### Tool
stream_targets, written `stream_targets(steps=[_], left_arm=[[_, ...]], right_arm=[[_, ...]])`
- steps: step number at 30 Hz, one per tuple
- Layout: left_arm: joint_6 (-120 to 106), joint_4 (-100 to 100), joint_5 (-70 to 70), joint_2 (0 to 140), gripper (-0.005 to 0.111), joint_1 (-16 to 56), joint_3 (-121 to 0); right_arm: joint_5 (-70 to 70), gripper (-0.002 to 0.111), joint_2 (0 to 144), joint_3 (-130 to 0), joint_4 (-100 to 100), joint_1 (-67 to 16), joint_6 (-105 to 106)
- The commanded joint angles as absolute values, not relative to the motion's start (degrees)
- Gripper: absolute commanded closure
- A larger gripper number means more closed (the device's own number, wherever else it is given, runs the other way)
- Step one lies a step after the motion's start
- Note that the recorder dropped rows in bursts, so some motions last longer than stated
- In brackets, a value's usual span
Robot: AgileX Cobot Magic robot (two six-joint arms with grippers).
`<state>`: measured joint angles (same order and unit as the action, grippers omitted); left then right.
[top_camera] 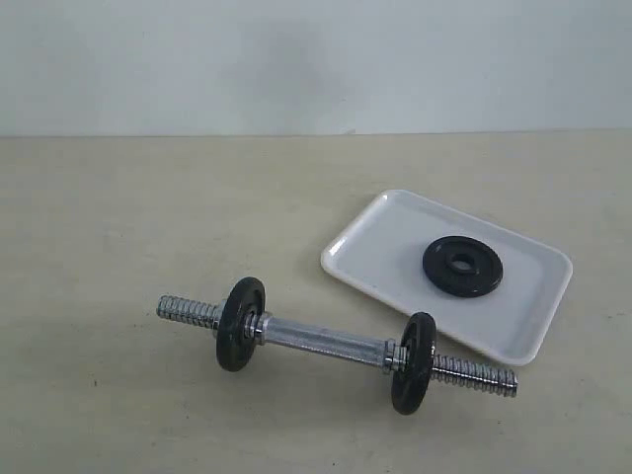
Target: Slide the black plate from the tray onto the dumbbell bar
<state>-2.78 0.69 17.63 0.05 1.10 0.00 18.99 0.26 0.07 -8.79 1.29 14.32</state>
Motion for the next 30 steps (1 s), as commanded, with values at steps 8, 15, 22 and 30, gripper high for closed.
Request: stream_targets(steps=[8, 15, 22, 30], left_arm=[[-3.1, 0.5, 17.0, 0.0, 0.09, 0.9, 0.0], [-3.1, 0.5, 17.0, 0.0, 0.09, 0.9, 0.0], [-3.1, 0.5, 17.0, 0.0, 0.09, 0.9, 0.0], [-3.1, 0.5, 17.0, 0.0, 0.09, 0.9, 0.0]], right_arm=[[18.7, 0.108, 0.0, 0.0, -8.4, 1.3, 14.1], [17.8, 0.108, 0.0, 0.0, -8.4, 1.3, 14.1], [17.1, 0.108, 0.0, 0.0, -8.4, 1.3, 14.1], [17.1, 0.108, 0.0, 0.0, -8.4, 1.3, 14.1]])
